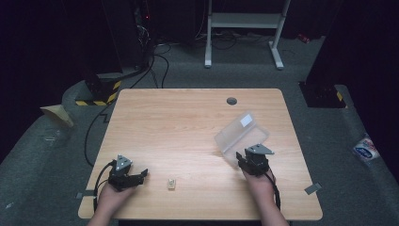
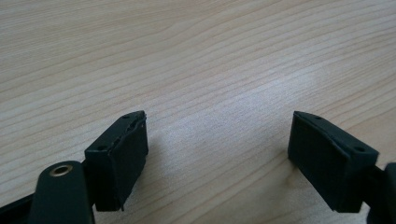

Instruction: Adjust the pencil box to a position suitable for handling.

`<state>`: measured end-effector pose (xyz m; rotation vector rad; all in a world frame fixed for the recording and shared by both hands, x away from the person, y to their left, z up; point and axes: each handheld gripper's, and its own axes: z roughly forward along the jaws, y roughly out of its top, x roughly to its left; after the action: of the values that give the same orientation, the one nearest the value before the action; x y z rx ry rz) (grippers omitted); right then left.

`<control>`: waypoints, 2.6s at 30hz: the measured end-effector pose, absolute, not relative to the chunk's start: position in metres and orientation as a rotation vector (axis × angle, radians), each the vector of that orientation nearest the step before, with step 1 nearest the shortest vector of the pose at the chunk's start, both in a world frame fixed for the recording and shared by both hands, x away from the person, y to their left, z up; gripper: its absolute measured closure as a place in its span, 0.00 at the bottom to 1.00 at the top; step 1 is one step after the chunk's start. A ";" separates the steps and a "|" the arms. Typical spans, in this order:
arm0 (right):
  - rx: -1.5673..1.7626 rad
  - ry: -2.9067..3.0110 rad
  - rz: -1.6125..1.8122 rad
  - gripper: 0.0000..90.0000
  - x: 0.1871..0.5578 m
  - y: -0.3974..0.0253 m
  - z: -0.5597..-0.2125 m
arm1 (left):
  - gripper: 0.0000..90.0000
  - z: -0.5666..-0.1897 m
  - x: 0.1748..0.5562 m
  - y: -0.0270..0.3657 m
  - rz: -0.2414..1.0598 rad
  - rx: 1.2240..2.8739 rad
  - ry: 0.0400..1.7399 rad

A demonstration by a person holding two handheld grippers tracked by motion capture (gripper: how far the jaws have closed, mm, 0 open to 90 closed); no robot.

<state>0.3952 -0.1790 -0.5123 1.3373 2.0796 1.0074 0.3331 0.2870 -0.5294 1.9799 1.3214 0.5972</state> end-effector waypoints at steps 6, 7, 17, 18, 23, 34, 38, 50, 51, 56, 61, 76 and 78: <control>1.303 2.127 1.000 0.78 0.394 -0.174 -0.514 | 0.23 -0.529 0.333 0.287 0.599 1.982 1.320; 1.303 2.127 1.000 0.78 0.394 -0.174 -0.514 | 0.23 -0.529 0.333 0.287 0.599 1.982 1.320; 1.218 2.203 1.039 0.81 0.382 -0.148 -0.514 | 0.23 -0.529 0.333 0.287 0.599 1.981 1.320; 1.199 2.212 1.050 0.80 0.379 -0.142 -0.514 | 0.23 -0.529 0.333 0.287 0.596 1.983 1.319; 1.160 2.227 1.078 0.78 0.375 -0.134 -0.511 | 0.23 -0.529 0.333 0.287 0.593 1.986 1.316; 1.354 1.973 1.053 0.65 0.385 -0.202 -0.497 | 0.23 -0.529 0.333 0.287 0.594 1.987 1.315; 1.430 1.901 0.951 0.65 0.388 -0.235 -0.501 | 0.23 -0.529 0.333 0.287 0.593 1.986 1.316; 1.586 1.894 0.939 0.79 0.400 -0.259 -0.513 | 0.23 -0.529 0.333 0.287 0.596 1.988 1.315; 1.586 1.894 0.939 0.79 0.400 -0.259 -0.513 | 0.23 -0.529 0.333 0.287 0.596 1.988 1.315; 1.582 1.922 0.910 0.86 0.400 -0.255 -0.516 | 0.23 -0.529 0.332 0.287 0.598 1.986 1.316; 1.585 1.918 0.907 0.89 0.398 -0.255 -0.517 | 0.23 -0.529 0.333 0.287 0.595 1.988 1.316; 1.482 2.003 0.941 0.86 0.391 -0.221 -0.515 | 0.23 -0.529 0.333 0.287 0.593 1.987 1.313; 1.467 2.011 0.940 0.86 0.391 -0.219 -0.515 | 0.23 -0.529 0.333 0.287 0.594 1.989 1.311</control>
<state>0.3915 -0.2186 -0.5146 1.4671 2.0113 0.9398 0.3329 0.2873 -0.5291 1.9893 1.3115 0.5942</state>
